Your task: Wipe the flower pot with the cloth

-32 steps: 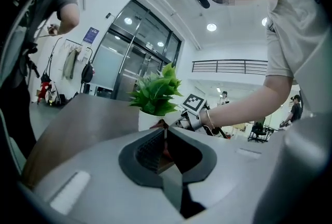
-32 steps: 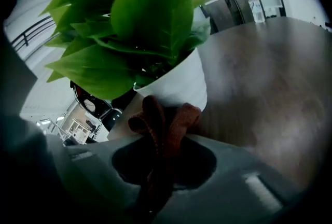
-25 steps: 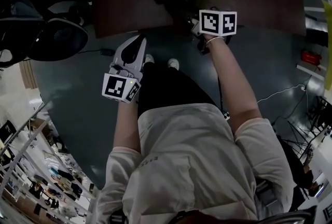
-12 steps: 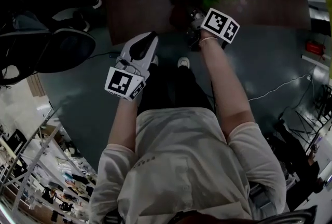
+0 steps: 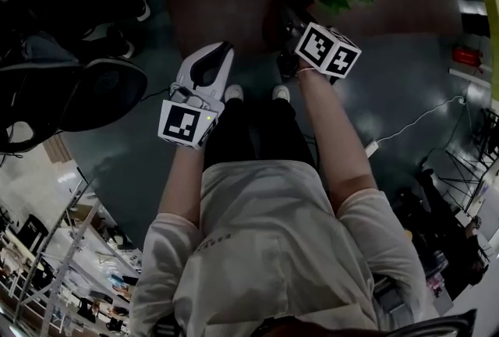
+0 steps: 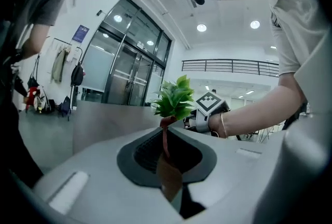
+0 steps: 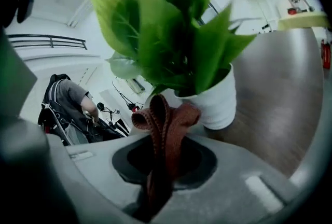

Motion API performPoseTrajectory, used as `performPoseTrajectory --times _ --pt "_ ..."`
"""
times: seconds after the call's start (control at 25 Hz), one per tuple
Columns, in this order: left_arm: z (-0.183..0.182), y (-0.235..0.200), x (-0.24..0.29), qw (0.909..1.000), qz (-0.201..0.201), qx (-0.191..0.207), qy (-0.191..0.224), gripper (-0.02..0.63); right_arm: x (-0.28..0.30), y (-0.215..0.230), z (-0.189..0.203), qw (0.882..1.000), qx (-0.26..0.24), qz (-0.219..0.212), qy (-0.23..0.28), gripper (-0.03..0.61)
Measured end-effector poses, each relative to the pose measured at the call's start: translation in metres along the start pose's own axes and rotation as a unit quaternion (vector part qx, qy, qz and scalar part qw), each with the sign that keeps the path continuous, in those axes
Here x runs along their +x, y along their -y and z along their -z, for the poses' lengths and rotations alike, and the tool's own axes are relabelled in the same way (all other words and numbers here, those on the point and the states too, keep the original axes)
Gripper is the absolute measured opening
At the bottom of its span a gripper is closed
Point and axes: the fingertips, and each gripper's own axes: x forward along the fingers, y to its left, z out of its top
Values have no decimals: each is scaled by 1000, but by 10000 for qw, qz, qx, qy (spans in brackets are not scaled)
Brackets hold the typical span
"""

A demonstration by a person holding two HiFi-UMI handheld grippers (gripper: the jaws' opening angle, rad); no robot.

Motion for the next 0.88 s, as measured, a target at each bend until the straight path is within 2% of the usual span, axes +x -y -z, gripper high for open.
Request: performPoseTrajectory --times 0.08,0.2,0.4,0.52,0.68,0.8,0.88 --pt "-2 -7 -2 9999 -81 74 4 34 9 -11 -8 9999 -23 -41 119 49" --pt "-10 -14 -2 9996 -128 226 105 34 24 -11 -14 9989 407 -55 234 49" --pt "-15 -21 9 9994 -136 312 110 34 30 26 -10 9932 972 483 430 49" --pt "-14 -27 9 9995 -130 276 113 34 33 29 2 9889 1331 552 353 49" --pt "-15 -35 11 9993 -183 287 177 34 42 14 8 9828 1804 360 145 49" --pt "-21 -37 14 9993 -174 225 242 34 44 -8 -16 9788 1956 2 607 49" --pt "-25 -36 15 9992 -184 237 267 34 45 -18 -32 9758 1947 -86 987 49"
